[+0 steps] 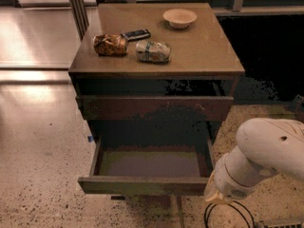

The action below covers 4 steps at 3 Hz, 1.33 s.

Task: Close middle drawer

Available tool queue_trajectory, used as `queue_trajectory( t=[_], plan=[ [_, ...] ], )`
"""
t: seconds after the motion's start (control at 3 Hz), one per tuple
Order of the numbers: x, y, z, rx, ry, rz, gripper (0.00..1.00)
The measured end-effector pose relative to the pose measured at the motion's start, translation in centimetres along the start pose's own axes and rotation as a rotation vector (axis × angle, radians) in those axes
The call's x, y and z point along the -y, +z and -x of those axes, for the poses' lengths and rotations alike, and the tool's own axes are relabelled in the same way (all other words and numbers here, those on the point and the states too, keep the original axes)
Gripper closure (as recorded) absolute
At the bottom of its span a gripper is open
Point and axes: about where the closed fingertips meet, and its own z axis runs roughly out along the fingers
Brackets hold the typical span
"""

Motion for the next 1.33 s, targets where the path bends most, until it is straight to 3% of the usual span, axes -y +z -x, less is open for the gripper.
queue_trajectory(
  t=[0.67,1.0,1.33],
  plan=[
    [-2.3,11.1,1.5,0.092,0.010,0.083,1.00],
    [-4.6,18.3,4.1,0.118,-0.009,0.096,1.00],
    [-4.4,18.5,4.4,0.125,0.017,0.080,1.00]
  ],
)
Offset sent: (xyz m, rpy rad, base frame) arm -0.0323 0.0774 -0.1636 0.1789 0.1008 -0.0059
